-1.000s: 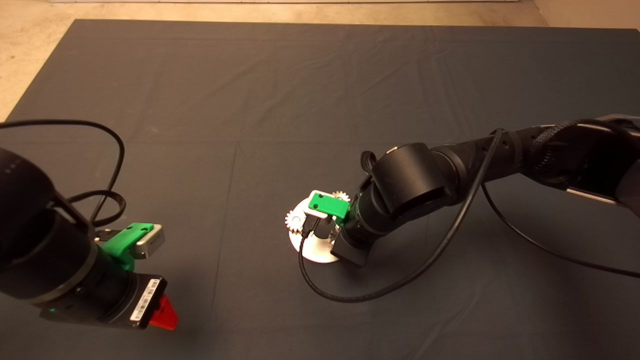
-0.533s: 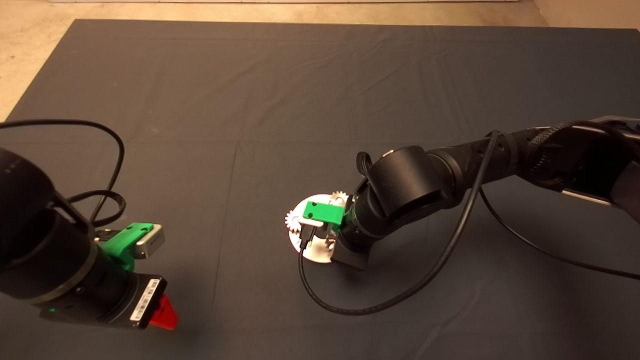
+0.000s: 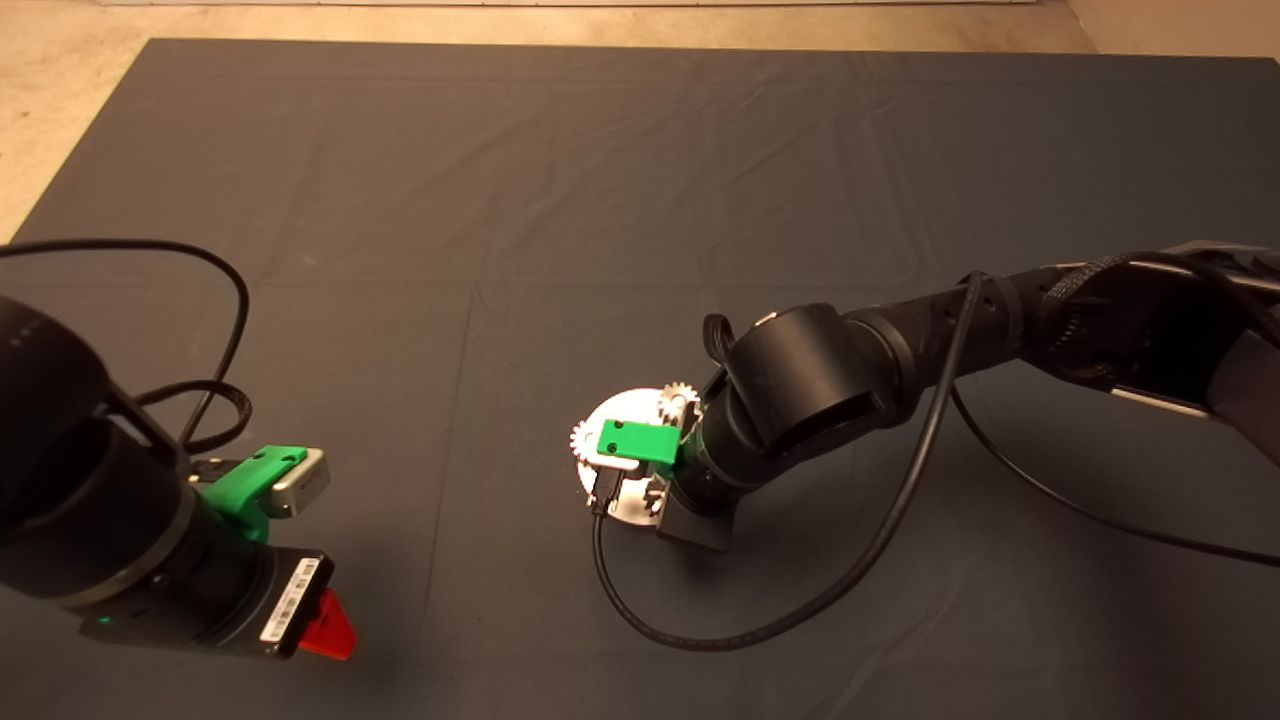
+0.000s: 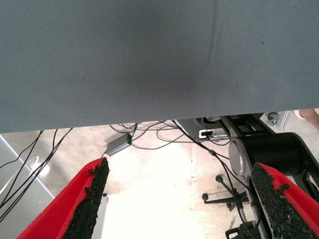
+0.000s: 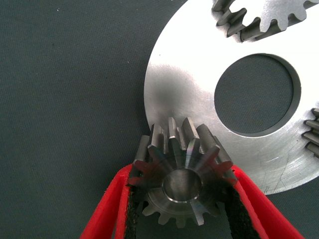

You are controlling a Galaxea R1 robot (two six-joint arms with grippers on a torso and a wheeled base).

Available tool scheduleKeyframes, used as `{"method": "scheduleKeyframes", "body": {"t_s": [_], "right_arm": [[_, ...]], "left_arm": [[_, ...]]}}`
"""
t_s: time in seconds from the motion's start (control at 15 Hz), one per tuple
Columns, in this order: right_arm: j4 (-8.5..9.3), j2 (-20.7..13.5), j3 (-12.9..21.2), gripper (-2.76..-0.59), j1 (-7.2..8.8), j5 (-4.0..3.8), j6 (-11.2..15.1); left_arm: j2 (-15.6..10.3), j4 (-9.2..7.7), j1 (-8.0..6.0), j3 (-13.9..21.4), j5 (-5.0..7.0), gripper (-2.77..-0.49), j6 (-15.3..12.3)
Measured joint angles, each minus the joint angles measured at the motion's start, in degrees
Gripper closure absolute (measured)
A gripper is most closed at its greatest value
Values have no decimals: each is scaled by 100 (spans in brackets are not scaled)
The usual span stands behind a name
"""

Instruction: Install three planetary gears onto the carrier pins

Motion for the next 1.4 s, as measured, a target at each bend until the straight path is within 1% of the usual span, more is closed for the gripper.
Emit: {"method": "scheduleKeyframes", "body": {"t_s": [0.53,0.6,0.87,1.07,1.13,1.4], "right_arm": [[-30,-9,0,-102,-30,-1,-38],[-35,-17,-5,-102,-30,19,-38],[-60,-17,-20,-102,-30,28,-38],[-68,-26,-28,-102,-29,45,-38],[-71,-32,-28,-102,-29,65,-38],[-102,-50,-13,-102,-29,76,-38]], "left_arm": [[0,-18,0,41,0,-204,0],[0,-20,0,41,0,-204,0],[0,-20,0,68,0,-204,1],[0,-22,0,77,0,-204,0],[0,-22,0,77,0,-204,1],[0,-22,0,77,0,-204,0]]}}
